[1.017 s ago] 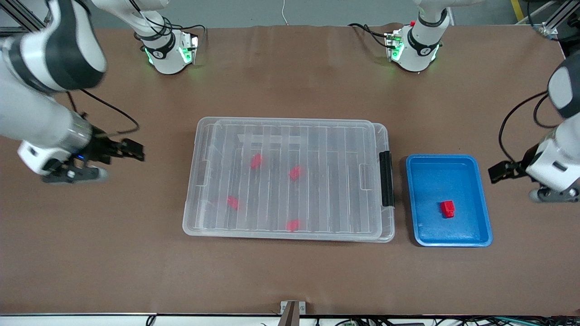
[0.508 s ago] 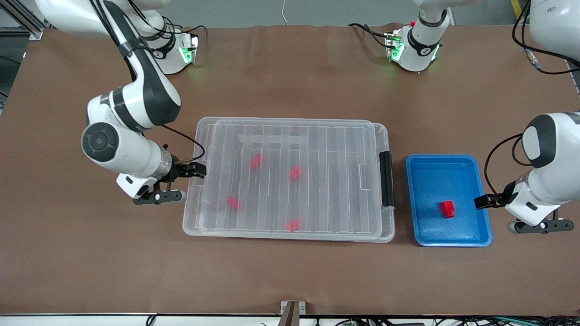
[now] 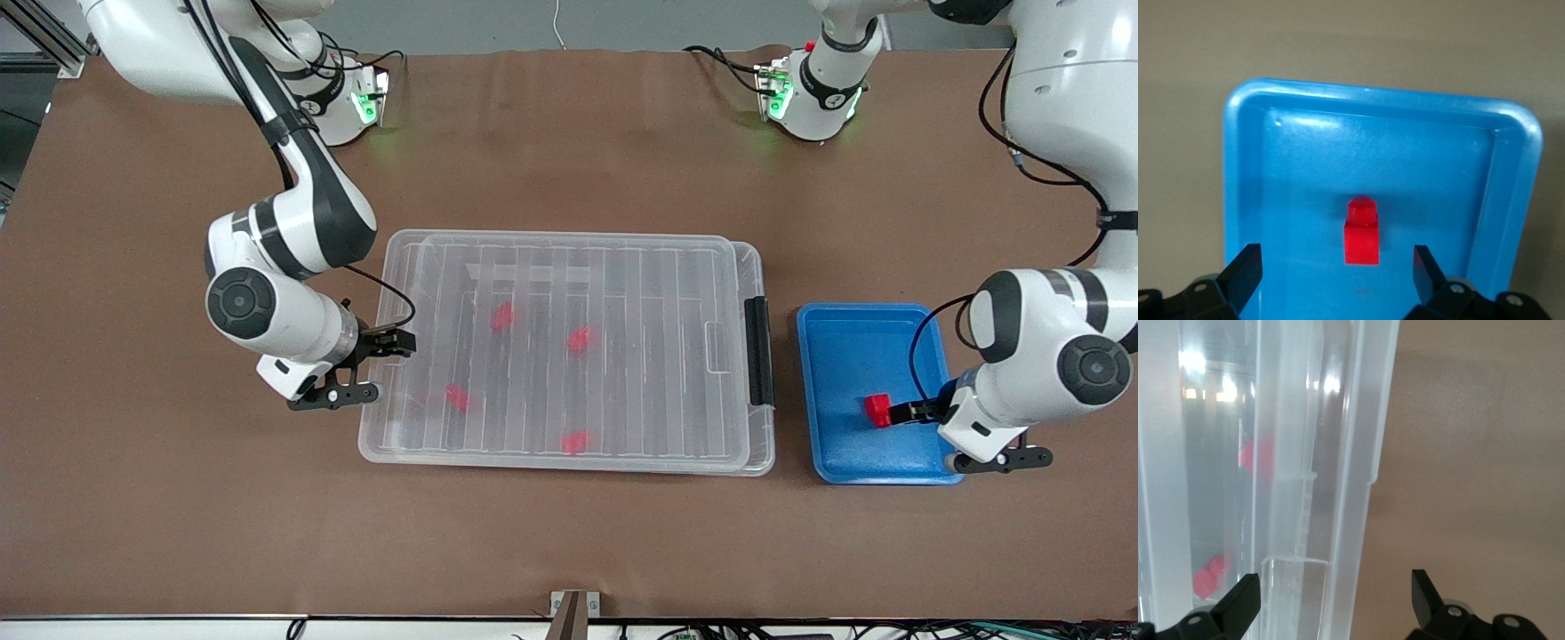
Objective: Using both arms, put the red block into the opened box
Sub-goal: 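Reach the right gripper to the box lid while the left gripper reaches the block, then slide the lid open with the right gripper while the left gripper grasps the block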
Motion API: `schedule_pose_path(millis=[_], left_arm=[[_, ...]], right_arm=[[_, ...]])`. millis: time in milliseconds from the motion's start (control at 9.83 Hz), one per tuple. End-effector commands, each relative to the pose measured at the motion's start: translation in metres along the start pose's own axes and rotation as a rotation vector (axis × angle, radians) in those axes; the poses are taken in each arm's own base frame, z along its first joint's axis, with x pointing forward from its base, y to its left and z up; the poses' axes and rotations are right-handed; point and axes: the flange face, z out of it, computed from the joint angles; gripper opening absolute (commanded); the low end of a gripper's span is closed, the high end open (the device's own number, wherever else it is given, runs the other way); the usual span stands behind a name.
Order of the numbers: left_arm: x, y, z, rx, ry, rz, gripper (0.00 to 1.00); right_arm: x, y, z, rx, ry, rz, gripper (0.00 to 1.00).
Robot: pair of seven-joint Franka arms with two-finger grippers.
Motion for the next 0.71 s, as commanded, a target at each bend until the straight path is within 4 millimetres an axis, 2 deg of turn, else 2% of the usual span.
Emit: schedule_pose_path(millis=[0,203,407,508,610], left_arm=[[-0.013,0.007,0.049,0.002,-0.018,-0.001,1.0],[-0.026,0.018,0.071,-0.009,0.001,-0.004,0.9],[-0.029,0.019,0.078,-0.012,0.009,-0.002,0.78],[-0.03,0.018,0.08,-0.012,0.006,-0.004,0.67],[-0.031,0.02,0.083,-0.012,0.0,-0.002,0.5]], right_arm=[[-0.001,0.005,0.0,-0.033,0.03,0.0,1.0],[0.001,0.019,0.001,-0.083,0.035,-0.009,1.0],[0.003,0.024,0.001,-0.091,0.041,-0.007,1.0],[0.003,0.025,0.0,-0.095,0.042,-0.011,1.0],[0.004,0.029,0.0,-0.094,0.041,-0.011,1.0]])
